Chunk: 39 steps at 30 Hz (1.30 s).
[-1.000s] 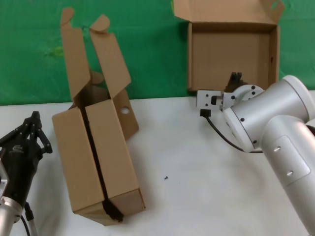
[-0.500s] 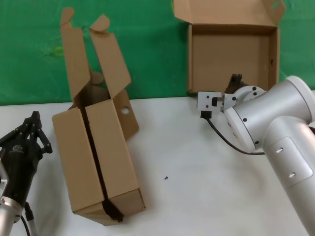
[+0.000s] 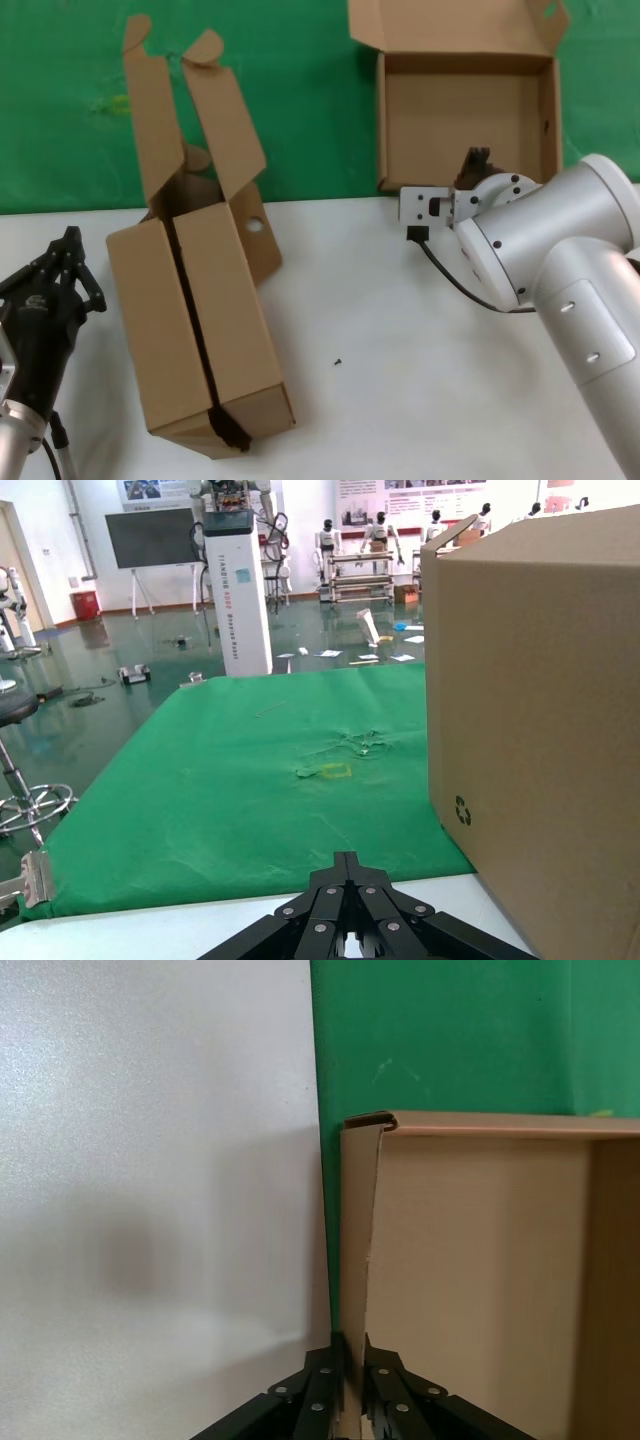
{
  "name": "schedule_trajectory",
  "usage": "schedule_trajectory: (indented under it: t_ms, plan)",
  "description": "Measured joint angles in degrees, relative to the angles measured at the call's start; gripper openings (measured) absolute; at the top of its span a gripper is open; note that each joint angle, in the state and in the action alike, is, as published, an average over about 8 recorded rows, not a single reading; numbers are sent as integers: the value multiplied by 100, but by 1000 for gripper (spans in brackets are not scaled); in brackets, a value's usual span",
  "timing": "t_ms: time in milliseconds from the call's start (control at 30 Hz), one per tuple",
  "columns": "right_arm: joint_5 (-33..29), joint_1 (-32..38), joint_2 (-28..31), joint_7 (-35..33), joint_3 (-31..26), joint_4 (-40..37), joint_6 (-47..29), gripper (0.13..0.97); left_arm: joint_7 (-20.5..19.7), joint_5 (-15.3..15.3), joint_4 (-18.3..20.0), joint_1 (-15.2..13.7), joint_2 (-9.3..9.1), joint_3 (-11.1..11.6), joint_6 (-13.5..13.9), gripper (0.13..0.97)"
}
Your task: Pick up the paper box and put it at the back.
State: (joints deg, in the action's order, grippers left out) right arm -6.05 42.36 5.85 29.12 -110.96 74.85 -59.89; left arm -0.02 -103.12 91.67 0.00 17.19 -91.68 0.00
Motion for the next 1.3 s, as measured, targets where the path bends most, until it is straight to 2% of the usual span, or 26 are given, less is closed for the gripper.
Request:
schedule_trajectory:
  t_ms: [133, 400, 533, 800, 833, 1000, 1100, 1133, 1300]
  plan:
    - [-13, -3, 1, -48, 0, 0, 37, 166, 0, 0, 0, 0, 0, 0, 0, 143]
    - [-134, 15, -16, -117, 3, -41, 177, 252, 0, 0, 0, 0, 0, 0, 0, 143]
    - [-220, 39, -28, -144, 17, -83, 264, 252, 0, 0, 0, 0, 0, 0, 0, 143]
    - [-256, 26, -47, -238, 64, -72, 331, 409, 0, 0, 0, 0, 0, 0, 0, 143]
    - [-254, 19, -47, -251, 70, -56, 325, 409, 0, 0, 0, 0, 0, 0, 0, 143]
    - [-183, -49, -31, -325, 109, 110, 214, 547, 0, 0, 0, 0, 0, 0, 0, 143]
    - [-59, -132, -12, -369, 150, 324, 82, 630, 0, 0, 0, 0, 0, 0, 0, 143]
    - [-3, -170, -6, -380, 171, 429, 28, 630, 0, 0, 0, 0, 0, 0, 0, 143]
    - [321, -403, 10, -392, 327, 1150, -246, 745, 0, 0, 0, 0, 0, 0, 0, 143]
